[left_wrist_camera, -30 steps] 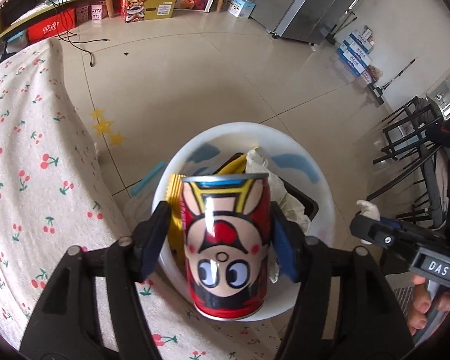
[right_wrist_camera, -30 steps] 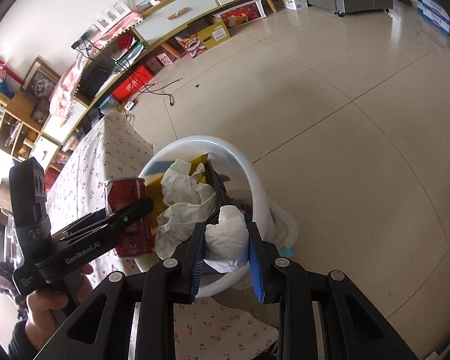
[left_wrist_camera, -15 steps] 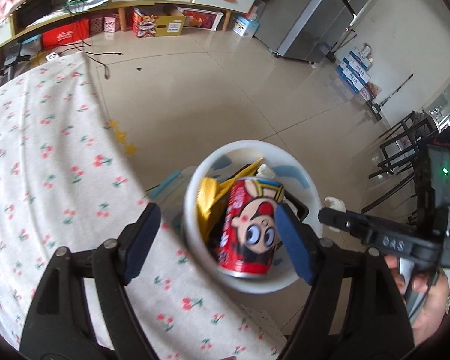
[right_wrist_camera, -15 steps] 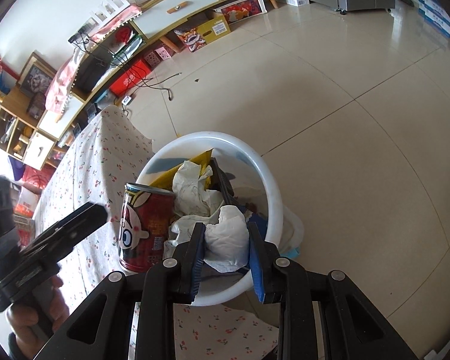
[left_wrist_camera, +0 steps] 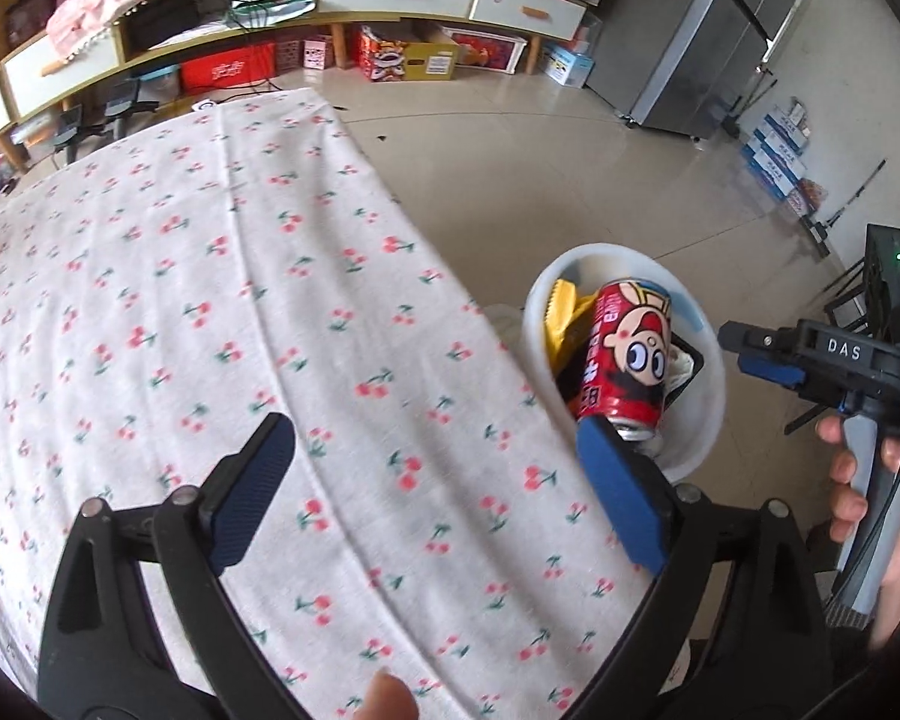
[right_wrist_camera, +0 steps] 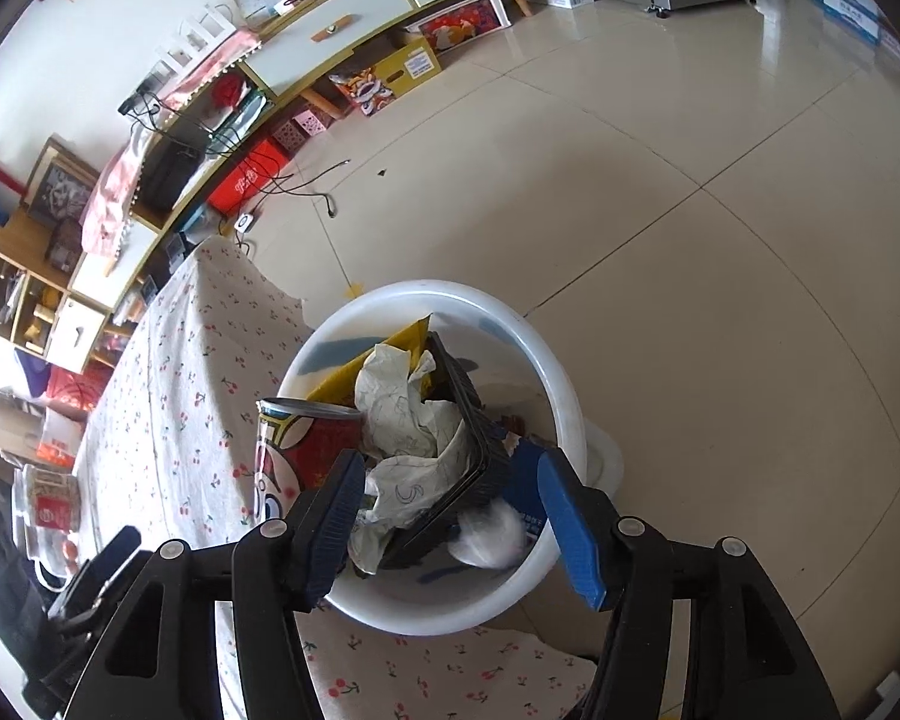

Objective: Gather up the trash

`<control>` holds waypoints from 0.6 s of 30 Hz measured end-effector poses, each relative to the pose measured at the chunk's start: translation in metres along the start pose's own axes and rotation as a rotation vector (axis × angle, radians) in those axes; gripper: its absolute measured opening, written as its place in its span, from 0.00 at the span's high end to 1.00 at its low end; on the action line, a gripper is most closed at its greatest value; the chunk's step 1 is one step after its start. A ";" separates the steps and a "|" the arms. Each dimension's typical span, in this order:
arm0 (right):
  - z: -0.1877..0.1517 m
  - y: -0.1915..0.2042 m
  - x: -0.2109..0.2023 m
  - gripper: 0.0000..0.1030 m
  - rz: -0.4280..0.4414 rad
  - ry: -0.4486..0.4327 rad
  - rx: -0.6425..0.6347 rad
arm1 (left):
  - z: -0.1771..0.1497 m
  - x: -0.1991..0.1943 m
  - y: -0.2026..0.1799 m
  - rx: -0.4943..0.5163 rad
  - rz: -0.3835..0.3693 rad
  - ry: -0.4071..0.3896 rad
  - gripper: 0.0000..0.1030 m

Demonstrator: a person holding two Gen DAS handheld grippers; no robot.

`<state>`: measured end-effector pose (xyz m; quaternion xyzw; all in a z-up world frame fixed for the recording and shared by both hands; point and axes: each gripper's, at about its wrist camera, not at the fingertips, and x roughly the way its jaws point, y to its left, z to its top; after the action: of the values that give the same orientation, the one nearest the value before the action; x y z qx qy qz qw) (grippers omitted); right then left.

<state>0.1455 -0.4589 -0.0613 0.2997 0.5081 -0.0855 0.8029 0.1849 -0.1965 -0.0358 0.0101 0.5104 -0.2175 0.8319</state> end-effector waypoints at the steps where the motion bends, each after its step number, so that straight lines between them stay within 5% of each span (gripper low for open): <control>1: 0.000 0.000 -0.001 0.40 -0.002 -0.003 0.002 | -0.002 -0.002 0.003 -0.004 0.009 -0.003 0.08; 7: -0.009 0.004 -0.009 0.38 -0.006 -0.022 0.003 | -0.019 -0.020 0.022 -0.032 0.068 -0.035 0.03; 18: -0.058 0.053 -0.050 0.18 -0.060 -0.093 -0.122 | -0.062 -0.075 0.056 -0.052 0.180 -0.079 0.01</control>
<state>0.1006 -0.3917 -0.0145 0.2306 0.4831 -0.0923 0.8396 0.1239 -0.1046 -0.0127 0.0259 0.4794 -0.1288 0.8677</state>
